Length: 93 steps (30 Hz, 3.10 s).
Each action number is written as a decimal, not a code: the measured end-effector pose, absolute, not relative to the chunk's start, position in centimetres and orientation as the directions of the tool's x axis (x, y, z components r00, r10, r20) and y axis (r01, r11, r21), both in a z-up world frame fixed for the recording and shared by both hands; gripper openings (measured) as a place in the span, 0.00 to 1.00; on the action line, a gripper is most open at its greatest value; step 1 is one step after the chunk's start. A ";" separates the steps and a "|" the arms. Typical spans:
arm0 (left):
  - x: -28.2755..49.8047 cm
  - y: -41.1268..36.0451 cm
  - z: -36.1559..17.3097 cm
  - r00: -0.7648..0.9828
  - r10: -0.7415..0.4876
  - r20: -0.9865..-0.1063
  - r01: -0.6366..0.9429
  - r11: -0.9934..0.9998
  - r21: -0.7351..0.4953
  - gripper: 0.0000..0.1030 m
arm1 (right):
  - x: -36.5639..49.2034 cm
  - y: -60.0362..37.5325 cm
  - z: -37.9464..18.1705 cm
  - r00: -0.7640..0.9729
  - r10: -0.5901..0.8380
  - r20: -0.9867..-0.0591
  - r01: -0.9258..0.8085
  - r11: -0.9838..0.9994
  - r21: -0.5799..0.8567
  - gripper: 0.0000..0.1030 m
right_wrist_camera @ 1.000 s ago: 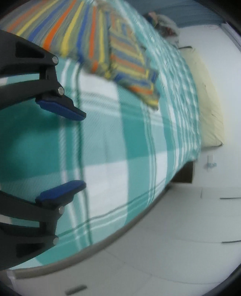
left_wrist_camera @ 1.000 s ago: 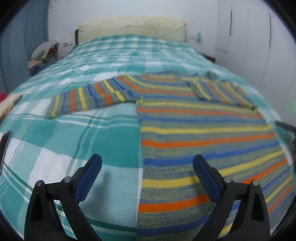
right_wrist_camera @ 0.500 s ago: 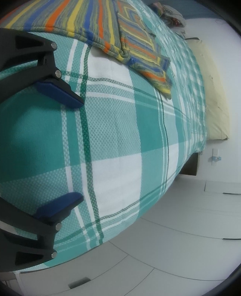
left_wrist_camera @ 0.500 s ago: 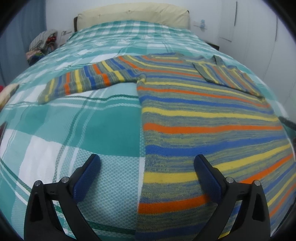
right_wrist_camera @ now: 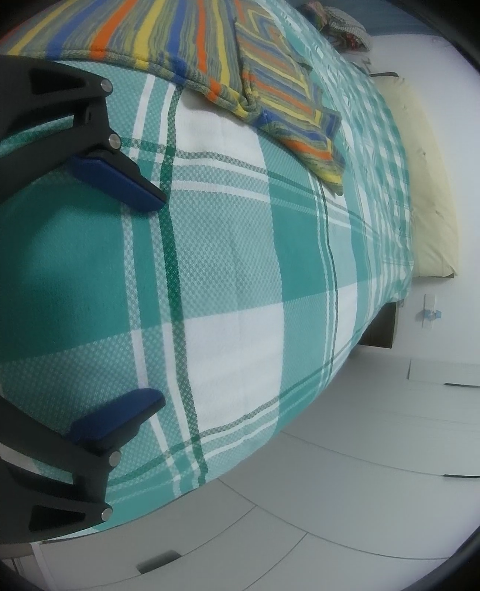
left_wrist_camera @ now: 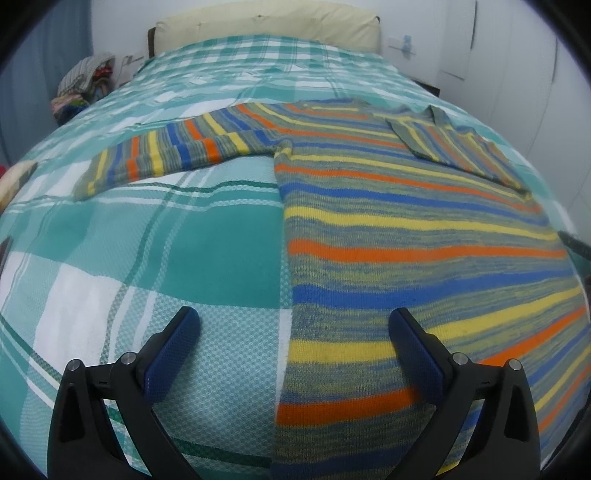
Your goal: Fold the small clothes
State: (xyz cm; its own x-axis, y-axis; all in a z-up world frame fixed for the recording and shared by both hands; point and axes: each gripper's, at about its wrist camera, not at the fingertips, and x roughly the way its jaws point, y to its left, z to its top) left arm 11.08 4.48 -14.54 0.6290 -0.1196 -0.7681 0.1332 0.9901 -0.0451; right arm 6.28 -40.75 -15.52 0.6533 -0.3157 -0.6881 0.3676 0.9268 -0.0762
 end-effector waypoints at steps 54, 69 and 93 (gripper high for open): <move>30.6 25.8 -12.5 0.531 -0.090 -0.843 -0.221 0.945 -0.240 0.02 | 6.5 -40.9 -16.0 0.626 -0.338 -0.703 0.385 0.918 -0.097 1.00; 31.1 -6.6 0.7 0.570 -0.367 -0.735 0.373 0.913 -0.166 0.05 | 6.6 -40.4 -16.0 0.613 -0.351 -0.708 0.390 0.914 -0.116 1.00; 18.3 10.3 -10.6 0.642 0.023 -0.767 0.002 1.000 0.031 0.96 | 6.5 -40.3 -15.9 0.609 -0.351 -0.712 0.392 0.913 -0.115 1.00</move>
